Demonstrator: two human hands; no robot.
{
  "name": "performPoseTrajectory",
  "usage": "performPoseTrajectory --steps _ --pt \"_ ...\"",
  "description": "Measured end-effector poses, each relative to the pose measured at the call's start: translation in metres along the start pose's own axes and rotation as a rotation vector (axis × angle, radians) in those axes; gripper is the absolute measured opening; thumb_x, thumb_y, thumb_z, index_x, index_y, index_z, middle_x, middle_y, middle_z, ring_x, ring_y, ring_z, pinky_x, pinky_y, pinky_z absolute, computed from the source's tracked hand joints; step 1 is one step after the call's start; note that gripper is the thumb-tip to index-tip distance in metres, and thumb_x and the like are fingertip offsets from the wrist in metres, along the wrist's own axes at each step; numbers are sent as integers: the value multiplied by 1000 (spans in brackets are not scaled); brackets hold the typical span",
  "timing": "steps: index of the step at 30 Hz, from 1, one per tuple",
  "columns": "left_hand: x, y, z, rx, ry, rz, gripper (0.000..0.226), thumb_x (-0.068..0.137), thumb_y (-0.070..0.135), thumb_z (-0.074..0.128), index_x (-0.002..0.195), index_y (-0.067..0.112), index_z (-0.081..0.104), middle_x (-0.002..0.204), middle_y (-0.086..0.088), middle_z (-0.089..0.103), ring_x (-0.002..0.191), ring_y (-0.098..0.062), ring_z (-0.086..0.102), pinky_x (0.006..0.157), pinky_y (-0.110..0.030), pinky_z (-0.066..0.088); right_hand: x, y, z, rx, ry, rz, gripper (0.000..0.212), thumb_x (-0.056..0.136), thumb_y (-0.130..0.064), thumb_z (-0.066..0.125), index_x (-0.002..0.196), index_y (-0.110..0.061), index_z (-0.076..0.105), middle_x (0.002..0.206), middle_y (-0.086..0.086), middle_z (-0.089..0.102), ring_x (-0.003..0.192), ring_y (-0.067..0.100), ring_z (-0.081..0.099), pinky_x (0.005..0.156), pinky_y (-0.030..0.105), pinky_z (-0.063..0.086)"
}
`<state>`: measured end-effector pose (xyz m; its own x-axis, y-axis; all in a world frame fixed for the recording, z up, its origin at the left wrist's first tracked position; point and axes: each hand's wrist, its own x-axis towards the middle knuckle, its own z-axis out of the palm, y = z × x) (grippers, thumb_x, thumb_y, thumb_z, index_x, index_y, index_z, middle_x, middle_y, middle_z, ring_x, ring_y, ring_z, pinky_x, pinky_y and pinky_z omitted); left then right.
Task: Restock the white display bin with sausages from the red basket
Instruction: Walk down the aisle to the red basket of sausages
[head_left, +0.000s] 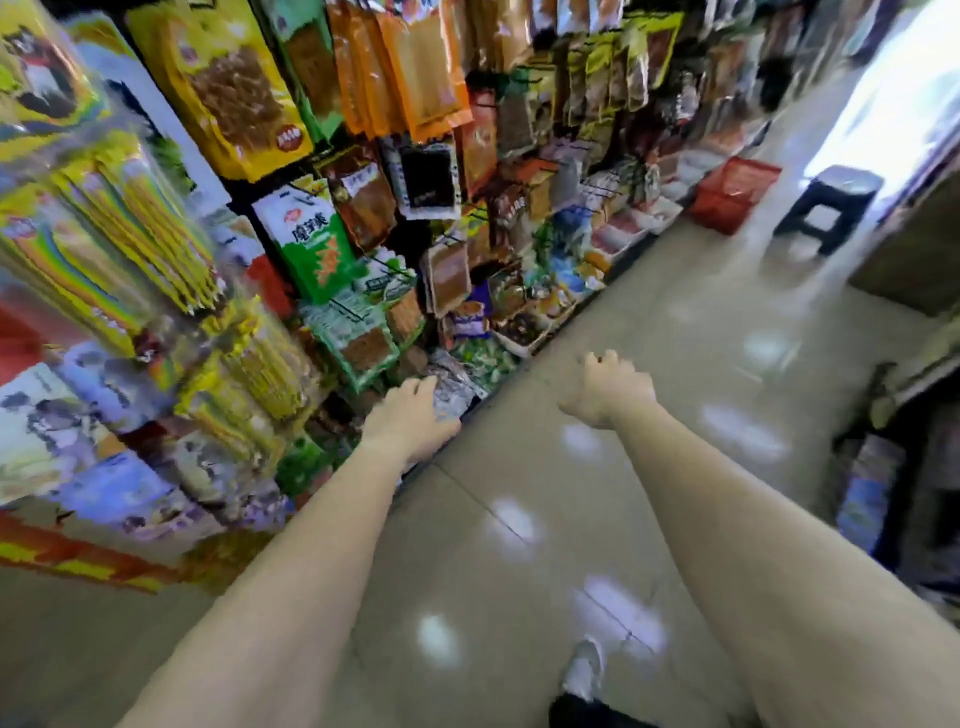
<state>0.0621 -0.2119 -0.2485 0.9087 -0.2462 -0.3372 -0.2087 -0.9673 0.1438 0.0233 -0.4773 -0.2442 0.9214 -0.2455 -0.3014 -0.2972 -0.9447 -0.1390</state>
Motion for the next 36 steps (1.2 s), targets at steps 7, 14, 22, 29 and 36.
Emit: performPoseTrajectory --steps 7,14,22,29,36 --pt "64 135 42 94 -106 241 84 92 59 55 157 17 23 157 -10 33 143 -30 35 111 -43 38 -4 132 19 143 -37 292 78 84 -58 63 146 -17 39 142 14 45 130 36 45 102 49 43" --pt "134 278 29 108 -82 437 85 89 58 56 156 16 26 156 -11 36 141 -31 38 111 -46 39 21 250 5 168 -27 439 78 84 -59 64 145 -17 40 141 13 46 128 34 47 101 48 44" --pt "212 377 6 110 -67 560 81 89 54 56 156 19 27 157 -6 35 141 -27 38 110 -45 40 86 330 -27 218 -10 536 76 84 -57 63 146 -19 39 144 9 46 131 31 46 99 45 43" --pt "340 413 -20 139 -103 566 81 89 54 56 156 18 27 156 -8 35 140 -29 39 107 -46 43 197 357 -64 196 -1 528 68 86 -53 63 140 -17 44 139 10 50 126 32 49 88 39 43" --pt "481 445 -77 149 -146 563 78 91 52 56 155 15 29 156 -12 35 140 -32 40 107 -47 42 330 370 -135 191 27 544 72 85 -55 62 144 -20 42 140 10 48 126 33 49 95 45 47"
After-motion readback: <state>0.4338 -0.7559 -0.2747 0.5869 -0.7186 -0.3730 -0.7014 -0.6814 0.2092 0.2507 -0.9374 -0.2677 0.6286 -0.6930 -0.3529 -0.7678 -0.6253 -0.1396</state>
